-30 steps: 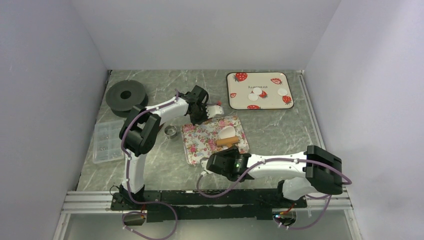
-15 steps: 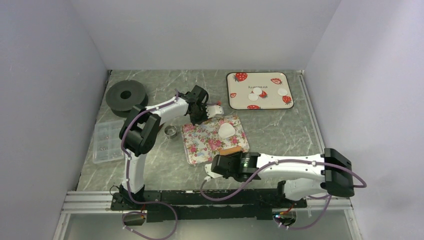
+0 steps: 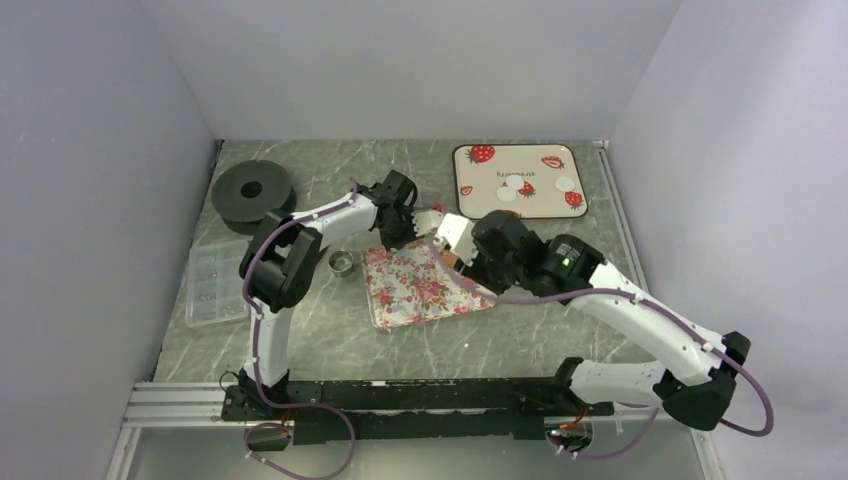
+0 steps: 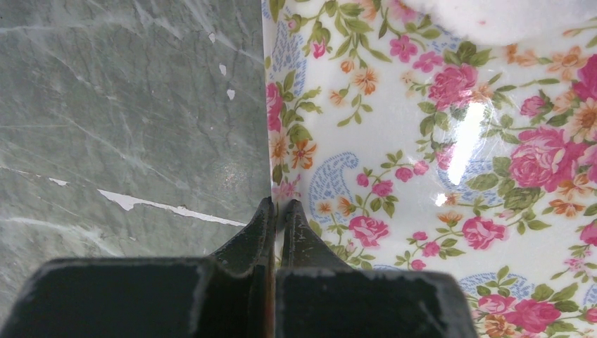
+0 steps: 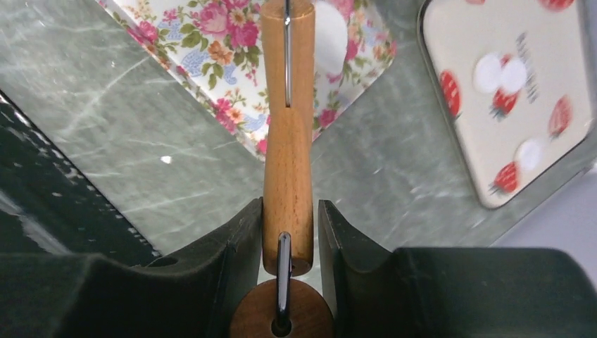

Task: Roll out the dumpling wrappers from the dough
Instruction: Flatten out the dough on the work surface.

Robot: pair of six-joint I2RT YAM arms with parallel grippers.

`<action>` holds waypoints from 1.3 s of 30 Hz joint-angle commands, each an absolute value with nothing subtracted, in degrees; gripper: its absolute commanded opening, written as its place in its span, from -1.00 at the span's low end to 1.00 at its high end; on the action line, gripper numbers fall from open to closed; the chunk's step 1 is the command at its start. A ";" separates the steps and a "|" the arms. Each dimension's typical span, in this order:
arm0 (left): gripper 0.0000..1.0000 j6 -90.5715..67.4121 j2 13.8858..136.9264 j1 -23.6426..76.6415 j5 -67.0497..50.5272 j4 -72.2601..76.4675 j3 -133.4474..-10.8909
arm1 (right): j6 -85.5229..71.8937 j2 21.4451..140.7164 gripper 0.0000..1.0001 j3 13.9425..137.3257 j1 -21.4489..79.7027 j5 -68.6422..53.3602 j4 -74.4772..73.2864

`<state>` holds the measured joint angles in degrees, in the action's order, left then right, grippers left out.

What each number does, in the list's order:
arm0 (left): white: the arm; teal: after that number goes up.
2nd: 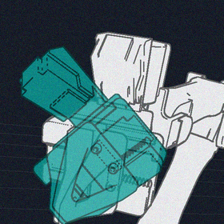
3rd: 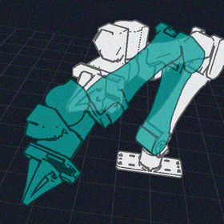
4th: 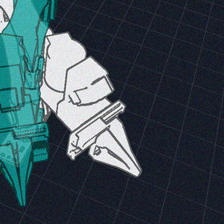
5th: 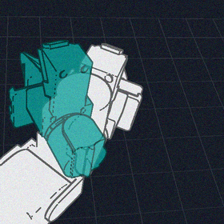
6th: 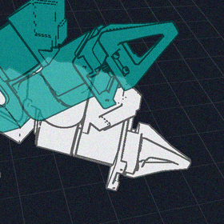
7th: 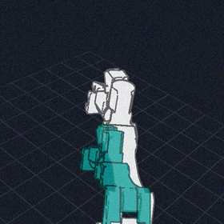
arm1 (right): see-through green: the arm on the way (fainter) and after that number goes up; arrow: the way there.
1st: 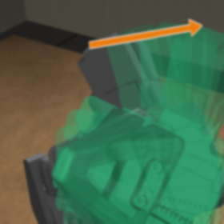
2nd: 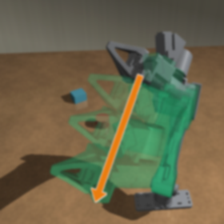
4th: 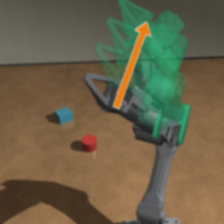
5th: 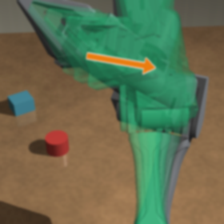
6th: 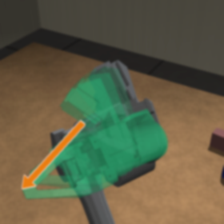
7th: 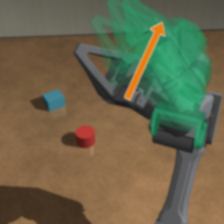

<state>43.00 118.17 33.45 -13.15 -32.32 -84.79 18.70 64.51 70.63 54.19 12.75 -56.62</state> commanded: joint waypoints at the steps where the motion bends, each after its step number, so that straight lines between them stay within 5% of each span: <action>1: -1.00 42.91 125.37 34.10 -13.18 -39.92 -81.88 | 3.29 68.81 -1.00 78.37 46.45 6.18 -64.35; 9: -1.00 42.92 124.35 34.22 -13.62 -39.15 -80.99 | -6.66 83.82 -1.00 88.69 26.84 -13.26 -67.15; 19: -1.00 43.33 124.98 35.24 -12.20 -39.76 -81.18 | -7.21 101.66 -1.00 104.15 25.30 -14.70 -71.20; 39: -1.00 43.40 124.74 35.20 -12.04 -39.57 -81.10 | -5.27 113.96 -1.00 90.67 25.80 -15.66 -65.10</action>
<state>42.78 118.48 33.95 -12.12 -33.04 -85.43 -5.61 110.13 95.11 25.10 -17.72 -69.23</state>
